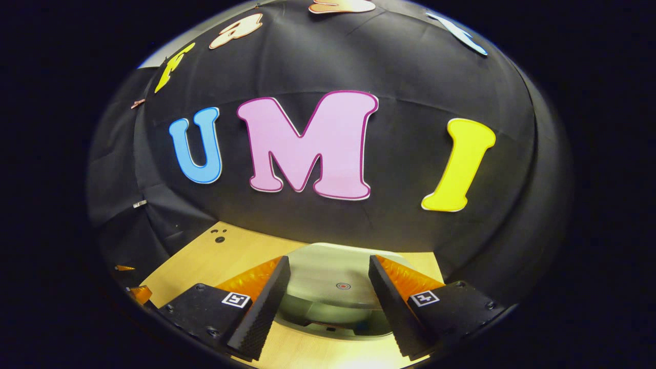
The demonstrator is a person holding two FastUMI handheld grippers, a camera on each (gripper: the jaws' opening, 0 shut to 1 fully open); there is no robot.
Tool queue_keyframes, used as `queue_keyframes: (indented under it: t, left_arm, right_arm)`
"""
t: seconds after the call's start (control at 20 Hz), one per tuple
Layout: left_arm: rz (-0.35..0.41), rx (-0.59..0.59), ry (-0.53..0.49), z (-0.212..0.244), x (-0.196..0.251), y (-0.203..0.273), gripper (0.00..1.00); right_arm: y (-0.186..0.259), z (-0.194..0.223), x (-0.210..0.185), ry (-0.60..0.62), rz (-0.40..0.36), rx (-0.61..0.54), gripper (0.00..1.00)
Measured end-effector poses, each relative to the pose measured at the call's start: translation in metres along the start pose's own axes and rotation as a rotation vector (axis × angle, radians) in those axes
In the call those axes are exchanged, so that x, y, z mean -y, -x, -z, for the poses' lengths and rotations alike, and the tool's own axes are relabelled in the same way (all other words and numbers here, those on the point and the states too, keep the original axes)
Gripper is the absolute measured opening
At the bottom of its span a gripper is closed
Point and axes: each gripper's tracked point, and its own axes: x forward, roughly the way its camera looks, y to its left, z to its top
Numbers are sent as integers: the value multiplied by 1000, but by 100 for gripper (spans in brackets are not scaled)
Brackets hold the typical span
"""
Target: Press the lid of the desktop garbage bin to open it, pick up the crumpled paper on the desktop and throw it into the bin, then pick up the pop can on the desktop and drop it into the bin, and finally close the garbage bin lid.
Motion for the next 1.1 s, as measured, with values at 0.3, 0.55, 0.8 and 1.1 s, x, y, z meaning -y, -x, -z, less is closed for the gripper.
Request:
queue_keyframes:
  t: [0.3, 0.55, 0.8, 1.1]
  left_arm:
    - [-2, -4, 2, 4, 0, 1, 98]
    - [-2, -7, -1, 5, 1, 2, 98]
    - [-2, -8, -2, 4, 3, 2, 98]
    - [5, -23, 16, 9, 7, -5, 98]
  right_arm:
    - [-4, 35, 1, 2, 5, -58, 97]
    - [-4, 60, 0, -19, -3, -93, 97]
    - [-3, 79, 0, -41, -21, -140, 97]
    - [-5, 81, -1, -39, -19, -90, 98]
